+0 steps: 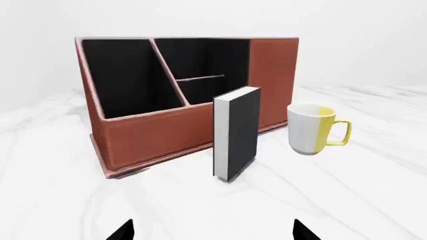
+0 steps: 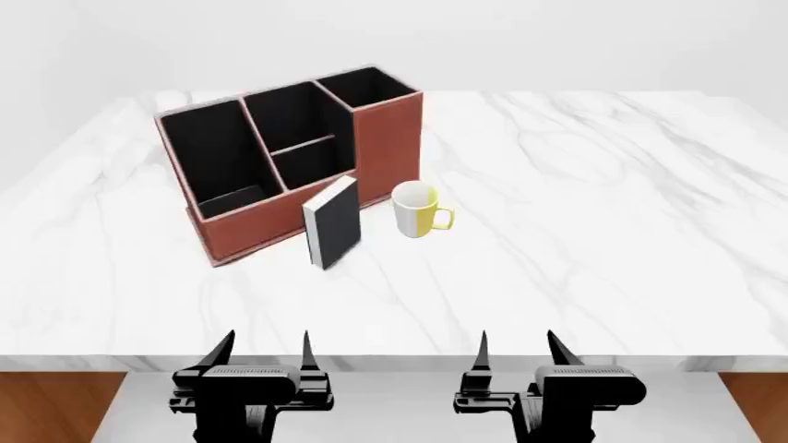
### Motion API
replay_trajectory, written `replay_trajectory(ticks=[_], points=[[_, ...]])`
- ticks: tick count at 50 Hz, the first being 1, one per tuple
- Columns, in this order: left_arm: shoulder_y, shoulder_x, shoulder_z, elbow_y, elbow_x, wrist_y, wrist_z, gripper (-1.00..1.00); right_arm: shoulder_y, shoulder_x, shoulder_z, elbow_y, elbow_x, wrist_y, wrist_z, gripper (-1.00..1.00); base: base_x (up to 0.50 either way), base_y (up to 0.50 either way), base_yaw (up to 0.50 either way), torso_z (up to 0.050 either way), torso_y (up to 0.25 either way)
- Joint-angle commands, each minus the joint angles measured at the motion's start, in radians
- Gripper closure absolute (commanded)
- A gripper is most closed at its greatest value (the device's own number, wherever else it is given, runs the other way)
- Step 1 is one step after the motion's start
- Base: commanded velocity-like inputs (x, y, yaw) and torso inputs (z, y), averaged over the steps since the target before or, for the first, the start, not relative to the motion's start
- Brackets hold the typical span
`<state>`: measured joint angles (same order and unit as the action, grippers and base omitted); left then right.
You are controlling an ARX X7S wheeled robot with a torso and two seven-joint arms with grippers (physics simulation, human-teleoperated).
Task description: Pick up the book and place it in the right compartment of the caddy.
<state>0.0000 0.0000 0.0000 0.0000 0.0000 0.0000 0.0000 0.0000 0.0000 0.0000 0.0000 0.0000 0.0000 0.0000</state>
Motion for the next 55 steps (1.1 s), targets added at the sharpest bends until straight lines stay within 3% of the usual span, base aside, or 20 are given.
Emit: replay_trajectory(ticks=[1, 25, 26, 27, 46, 51, 52, 55], points=[[-0.001, -0.016, 0.021, -0.013, -0.007, 0.014, -0.023, -1.0, -0.001, 0.015, -0.022, 0.0, 0.014, 0.003, 0.019, -1.0, 0.0, 0.0, 0.0, 0.0, 0.0], [-0.003, -0.068, 0.086, -0.01, -0.045, 0.008, -0.09, -1.0, 0.004, 0.067, -0.08, 0.008, 0.071, 0.001, 0.082, -1.0, 0.0, 0.0, 0.0, 0.0, 0.0], [-0.024, -0.077, 0.101, -0.088, -0.028, 0.029, -0.103, -1.0, 0.006, 0.073, -0.101, 0.043, 0.064, -0.001, 0.1, -1.0, 0.0, 0.0, 0.0, 0.0, 0.0], [0.002, -0.011, 0.021, -0.008, 0.022, 0.01, -0.023, -1.0, 0.001, 0.009, -0.011, 0.006, 0.012, 0.006, 0.014, -1.0, 0.0, 0.0, 0.0, 0.0, 0.0], [-0.001, -0.059, 0.081, -0.005, -0.023, 0.009, -0.08, -1.0, -0.001, 0.059, -0.074, 0.0, 0.062, 0.007, 0.07, -1.0, 0.0, 0.0, 0.0, 0.0, 0.0], [0.011, -0.069, 0.089, 0.052, -0.007, 0.026, -0.105, -1.0, -0.007, 0.067, -0.08, -0.03, 0.062, -0.011, 0.085, -1.0, 0.0, 0.0, 0.0, 0.0, 0.0], [0.024, -0.089, 0.115, 0.111, 0.106, 0.059, -0.152, -1.0, -0.022, 0.076, -0.092, -0.07, 0.012, -0.087, 0.107, -1.0, 0.0, 0.0, 0.0, 0.0, 0.0], [0.047, -0.088, 0.103, 0.219, 0.083, 0.076, -0.161, -1.0, -0.042, 0.08, -0.089, -0.159, 0.03, -0.118, 0.109, -1.0, 0.0, 0.0, 0.0, 0.0, 0.0]])
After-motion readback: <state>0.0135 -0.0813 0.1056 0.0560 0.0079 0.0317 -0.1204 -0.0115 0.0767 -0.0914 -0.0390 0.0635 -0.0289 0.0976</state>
